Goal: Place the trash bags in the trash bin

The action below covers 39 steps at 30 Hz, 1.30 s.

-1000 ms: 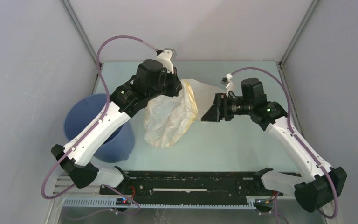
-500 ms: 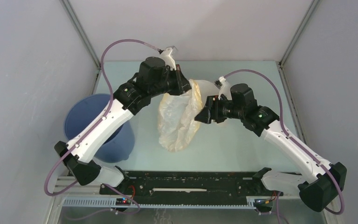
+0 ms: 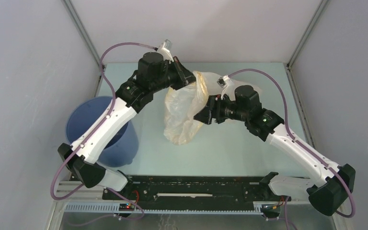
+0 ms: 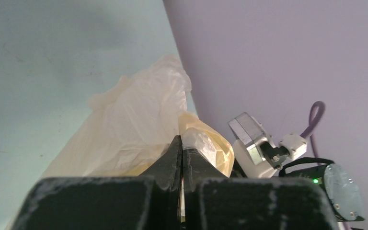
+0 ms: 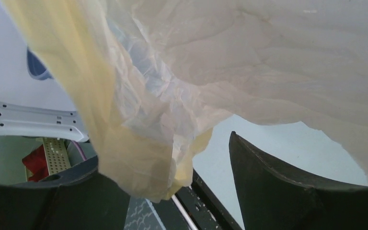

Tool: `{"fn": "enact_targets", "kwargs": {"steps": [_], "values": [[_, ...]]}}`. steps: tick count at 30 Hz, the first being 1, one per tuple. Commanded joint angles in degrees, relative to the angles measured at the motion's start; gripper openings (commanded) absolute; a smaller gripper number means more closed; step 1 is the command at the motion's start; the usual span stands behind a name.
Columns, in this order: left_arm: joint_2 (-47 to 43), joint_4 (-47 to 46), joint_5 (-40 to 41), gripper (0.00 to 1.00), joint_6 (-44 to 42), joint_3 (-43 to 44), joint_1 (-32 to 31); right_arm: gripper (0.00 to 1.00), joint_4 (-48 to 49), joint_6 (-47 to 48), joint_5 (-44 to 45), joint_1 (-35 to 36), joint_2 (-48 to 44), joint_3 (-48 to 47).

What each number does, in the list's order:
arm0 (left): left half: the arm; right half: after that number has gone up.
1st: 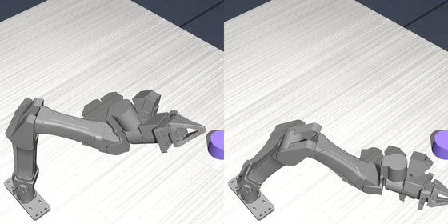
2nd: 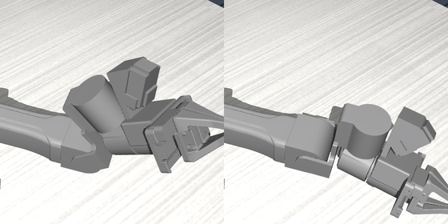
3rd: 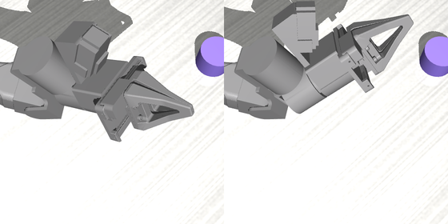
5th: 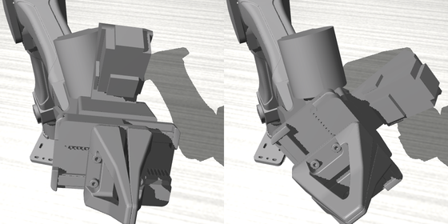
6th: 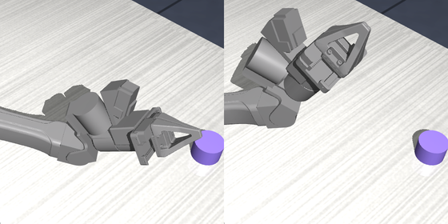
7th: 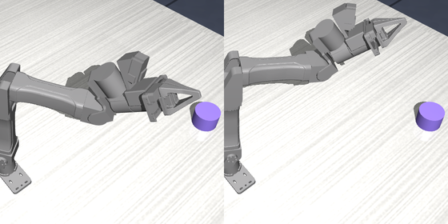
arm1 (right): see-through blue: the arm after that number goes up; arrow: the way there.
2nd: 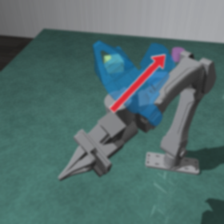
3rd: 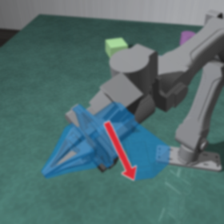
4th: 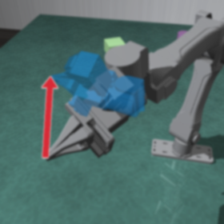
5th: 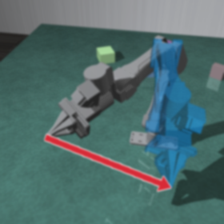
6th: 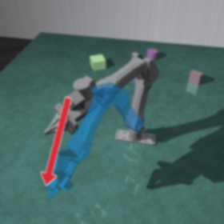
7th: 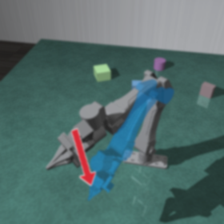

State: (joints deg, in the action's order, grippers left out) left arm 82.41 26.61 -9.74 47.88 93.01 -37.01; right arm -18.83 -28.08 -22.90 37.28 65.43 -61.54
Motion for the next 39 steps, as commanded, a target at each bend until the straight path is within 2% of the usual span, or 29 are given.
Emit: {"fn": "enact_targets", "kwargs": {"steps": [1, 6, 7, 8, 9, 10, 12, 13, 15, 16, 18, 20, 26, 30, 36, 39], "values": [[-1.16, -5.02, -0.85, 0.0, 6.48, -1.35, 0.7, 0.77, 5.26, -0.62, 3.37, 0.34, 0.46, -0.24], [-1.41, -6.1, -1.46, 0.0, 9.31, -2.25, 1.16, 0.72, 8.06, -0.32, 5.95, 0.24, 1.1, -0.29], [-1.57, -6.21, -1.43, 0.0, 9.41, -2.5, 1.2, 0.66, 8.47, -0.18, 5.9, -0.1, 1.37, -0.34], [-1.72, -6.17, -1.52, 0.0, 9.24, -2.69, 1.35, 0.53, 8.14, -0.54, 5.31, -0.85, 1.51, -0.61], [-1.96, -6.14, -1.74, 0.0, 8.88, -2.8, 1.71, 0.44, 7.61, -0.72, 4.85, -1.34, 1.54, -1.02], [-2.17, -5.87, -2.08, 0.03, 8.48, -3.1, 2.41, 0.28, 6.69, -1.18, 3.8, -2.09, 1.29, -1.29], [-3.39, -5.68, -2.98, 0.22, 7.57, -4.4, 4.48, 0.03, 3.45, -2.13, 2.84, -4.03, 0.25, -1.35], [-4.39, -6.06, -3.37, 0.38, 6.6, -5.55, 5.53, 0.0, 1.74, -2.94, 1.95, -5.15, -0.54, -1.31], [-6.37, -7.11, -5.02, 0.69, 3.63, -7.6, 7.52, 0.0, -0.14, -4.89, -2.64, -8.41, -0.99, -1.31], [-7.06, -6.96, -6.27, 0.8, 1.7, -8.28, 8.29, 0.0, -0.49, -6.47, -5.97, -10.3, -1.05, -1.35], [-7.7, -4.78, -8.91, 0.93, -1.04, -9.5, 9.67, 0.0, -0.34, -9.91, -12.34, -13.84, -0.45, -1.33], [-8.56, -3.33, -11.19, 0.98, -2.82, -12.26, 10.18, 0.0, -0.83, -12.57, -18.0, -17.26, 0.32, -1.79], [-11.88, 0.06, -14.78, 1.0, -8.35, -21.2, 10.21, 0.0, -8.02, -12.37, -27.65, -25.92, 0.14, -4.29], [-13.37, -0.31, -16.54, 0.97, -6.61, -26.18, 10.9, 0.0, -12.97, -10.7, -32.5, -31.19, -0.24, -4.82], [-17.56, -7.13, -14.42, 1.0, -2.1, -33.27, 11.0, 0.0, -14.3, -12.14, -35.26, -33.04, -0.93, -5.26], [-17.81, -15.58, -16.95, 1.0, 4.07, -37.99, 10.91, 0.0, -15.37, -12.45, -35.05, -33.23, -1.5, -6.45]]}}
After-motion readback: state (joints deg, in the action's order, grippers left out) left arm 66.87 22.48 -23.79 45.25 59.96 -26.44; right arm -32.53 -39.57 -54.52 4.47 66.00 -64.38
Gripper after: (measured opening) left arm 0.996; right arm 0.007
